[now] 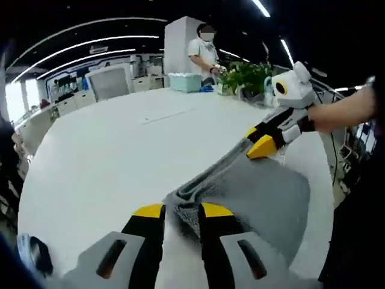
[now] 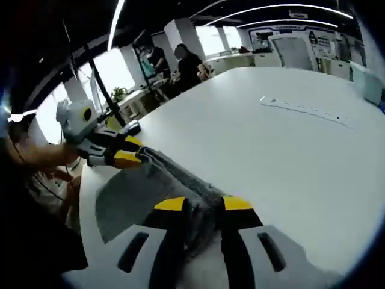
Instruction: Fold the towel on the table until its edges align and the towel forms a compact rectangular stack.
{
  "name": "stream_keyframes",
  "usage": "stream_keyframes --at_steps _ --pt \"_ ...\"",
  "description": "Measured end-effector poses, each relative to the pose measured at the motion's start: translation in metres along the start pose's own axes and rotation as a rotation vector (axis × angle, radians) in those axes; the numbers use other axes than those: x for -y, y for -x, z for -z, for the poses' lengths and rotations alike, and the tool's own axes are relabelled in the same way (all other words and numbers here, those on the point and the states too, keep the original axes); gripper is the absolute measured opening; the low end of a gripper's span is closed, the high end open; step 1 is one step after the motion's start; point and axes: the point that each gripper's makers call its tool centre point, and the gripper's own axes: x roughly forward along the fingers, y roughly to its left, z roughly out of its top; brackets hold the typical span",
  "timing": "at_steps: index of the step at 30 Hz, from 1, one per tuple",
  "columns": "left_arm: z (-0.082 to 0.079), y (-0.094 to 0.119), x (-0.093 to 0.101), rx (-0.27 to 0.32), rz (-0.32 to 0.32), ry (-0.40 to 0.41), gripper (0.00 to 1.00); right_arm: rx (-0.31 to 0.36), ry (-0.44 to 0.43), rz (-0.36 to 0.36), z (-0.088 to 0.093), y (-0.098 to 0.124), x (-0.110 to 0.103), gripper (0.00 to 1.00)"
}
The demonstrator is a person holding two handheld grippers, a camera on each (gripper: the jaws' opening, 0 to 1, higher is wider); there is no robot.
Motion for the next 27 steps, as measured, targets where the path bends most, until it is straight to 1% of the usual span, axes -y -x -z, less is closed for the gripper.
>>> stream_keyframes --at_steps 2,3,4,5,6,7,8,10,12,13,14,15,16,17,18,19,20,21,22,24,25,26,27 --pt "0.002 -0.003 -0.005 -0.013 -0.045 -0.067 0.30 -0.021 0.101 0.076 0.001 0.001 0.007 0.30" --pt "0.002 -0.005 -0.008 -0.016 -0.067 -0.071 0.33 -0.028 0.132 0.103 0.002 0.001 0.010 0.32" --pt "0.004 -0.006 -0.009 -0.030 -0.081 -0.078 0.36 -0.054 0.150 0.138 0.006 0.001 0.013 0.34" --pt "0.003 -0.007 -0.010 -0.030 -0.090 -0.091 0.38 -0.070 0.169 0.149 0.008 0.000 0.014 0.37" --pt "0.002 -0.009 -0.011 -0.027 -0.098 -0.104 0.39 -0.068 0.175 0.152 0.007 -0.002 0.013 0.38" --pt "0.003 -0.010 -0.011 -0.037 -0.101 -0.103 0.40 -0.068 0.165 0.150 0.007 -0.004 0.013 0.38" --pt "0.003 -0.011 -0.011 -0.042 -0.100 -0.099 0.39 -0.076 0.146 0.156 0.007 -0.005 0.015 0.38" --pt "0.002 -0.008 -0.012 -0.042 -0.106 -0.103 0.39 -0.073 0.143 0.164 0.006 -0.004 0.016 0.39" --pt "-0.004 -0.003 -0.009 -0.013 -0.091 -0.128 0.36 -0.048 0.138 0.155 0.000 0.002 0.012 0.37" --pt "-0.009 0.005 -0.005 0.012 -0.073 -0.110 0.35 0.024 0.107 0.140 -0.012 0.009 0.005 0.35" --pt "-0.014 0.011 -0.002 0.040 -0.055 -0.078 0.34 0.067 0.091 0.129 -0.020 0.015 0.000 0.32" --pt "-0.020 0.023 0.001 0.081 -0.051 -0.048 0.33 0.103 0.079 0.119 -0.027 0.023 -0.007 0.29" --pt "-0.023 0.032 0.003 0.100 -0.050 -0.049 0.32 0.147 0.061 0.092 -0.033 0.032 -0.019 0.26" --pt "-0.025 0.042 0.013 0.114 -0.013 -0.034 0.28 0.171 0.057 0.059 -0.036 0.038 -0.030 0.17" --pt "-0.024 0.049 0.020 0.111 0.003 -0.016 0.21 0.175 0.048 0.022 -0.035 0.042 -0.041 0.09" --pt "-0.020 0.056 0.028 0.103 0.013 -0.017 0.18 0.174 0.040 -0.009 -0.032 0.044 -0.052 0.03" --pt "-0.014 0.058 0.038 0.084 0.044 -0.022 0.17 0.156 0.041 -0.044 -0.024 0.045 -0.067 0.00" --pt "-0.008 0.060 0.047 0.059 0.066 -0.031 0.15 0.131 0.050 -0.065 -0.016 0.044 -0.075 0.00" --pt "0.004 0.062 0.057 0.018 0.085 -0.049 0.11 0.082 0.048 -0.067 -0.002 0.042 -0.084 0.01" --pt "0.021 0.060 0.066 -0.034 0.097 -0.071 0.06 0.041 0.089 -0.067 0.014 0.039 -0.091 0.01" --pt "0.026 0.058 0.068 -0.043 0.094 -0.070 0.06 0.011 0.084 -0.061 0.026 0.035 -0.093 0.01" --pt "0.030 0.054 0.068 -0.045 0.096 -0.053 0.06 -0.005 0.062 -0.064 0.032 0.033 -0.095 0.03" --pt "0.034 0.051 0.068 -0.051 0.091 -0.019 0.06 -0.042 0.039 -0.057 0.044 0.029 -0.094 0.07"
